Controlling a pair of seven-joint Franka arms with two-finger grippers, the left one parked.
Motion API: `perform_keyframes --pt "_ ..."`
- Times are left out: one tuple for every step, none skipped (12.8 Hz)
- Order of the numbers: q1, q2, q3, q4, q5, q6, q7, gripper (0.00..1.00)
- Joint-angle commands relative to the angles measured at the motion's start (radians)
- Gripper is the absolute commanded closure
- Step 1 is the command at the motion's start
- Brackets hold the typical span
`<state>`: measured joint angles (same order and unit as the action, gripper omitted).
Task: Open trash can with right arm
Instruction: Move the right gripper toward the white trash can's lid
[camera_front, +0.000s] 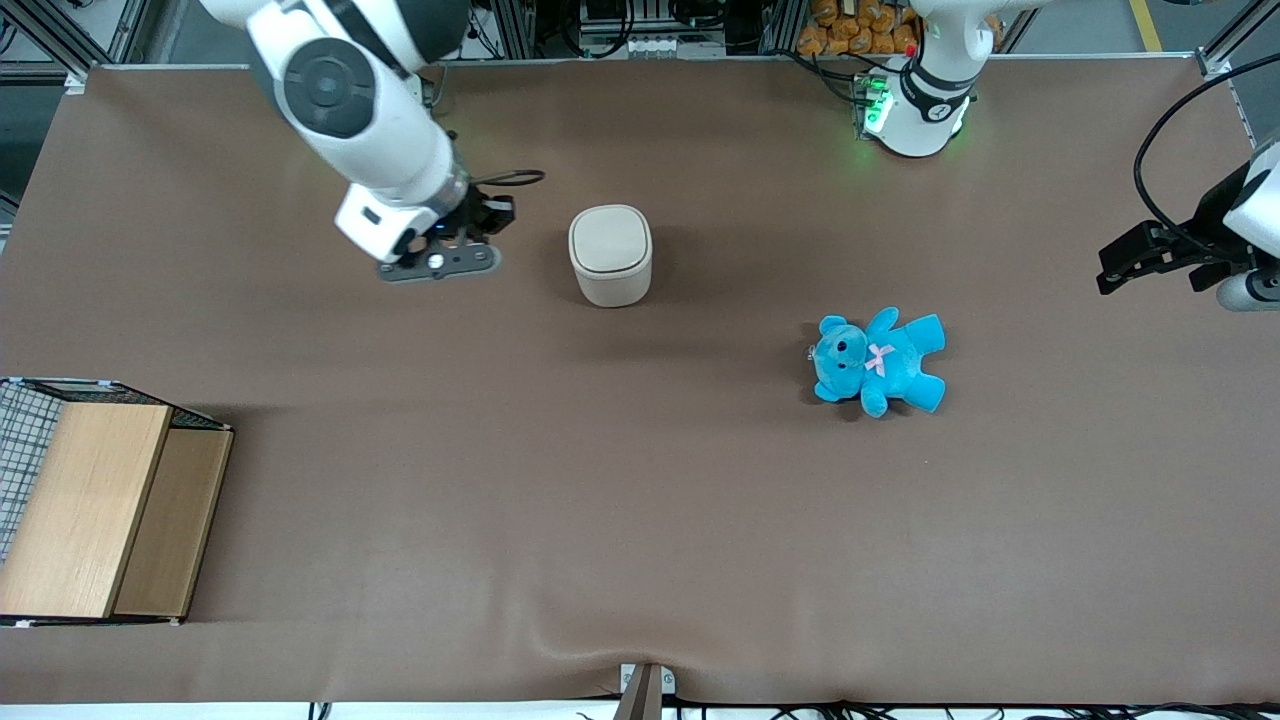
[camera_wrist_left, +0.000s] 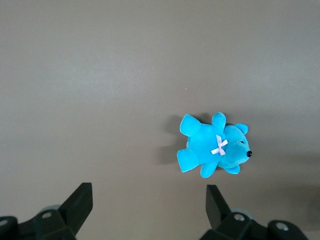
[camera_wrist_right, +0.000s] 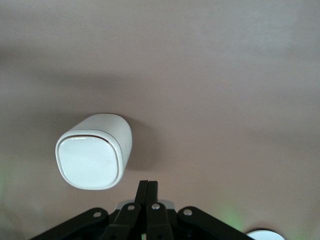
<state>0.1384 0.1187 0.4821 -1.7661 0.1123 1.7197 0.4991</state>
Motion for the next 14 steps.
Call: perform_keyframes --pt "-0.003 -0.021 0.096 -0.148 0.010 0.166 0.128 1.00" --pt "-0.002 -0.021 0.114 -0.195 0.010 0.228 0.142 1.00" --pt "0.006 -0.021 0.139 -0.238 0.007 0.289 0.144 1.00" --pt "0.007 -0.022 0.153 -0.275 0.006 0.329 0.144 1.00" --pt "0.007 -0.022 0.156 -0.291 0.004 0.340 0.154 1.00" --pt "0.012 -0.019 0.156 -0.303 0.001 0.357 0.165 1.00" --pt "0.017 -0.017 0.156 -0.326 0.001 0.394 0.171 1.00" --pt "0.018 -0.014 0.156 -0.337 0.001 0.421 0.171 1.00" --pt "0.027 -0.002 0.156 -0.346 0.001 0.437 0.176 1.00" --pt "0.032 0.005 0.156 -0.352 -0.002 0.451 0.202 1.00" --pt "0.040 0.009 0.156 -0.360 -0.005 0.463 0.210 1.00" --pt "0.043 0.012 0.156 -0.366 -0.016 0.480 0.211 1.00" --pt "0.043 0.018 0.156 -0.369 -0.026 0.488 0.211 1.00" --pt "0.043 0.030 0.156 -0.369 -0.034 0.495 0.211 1.00"
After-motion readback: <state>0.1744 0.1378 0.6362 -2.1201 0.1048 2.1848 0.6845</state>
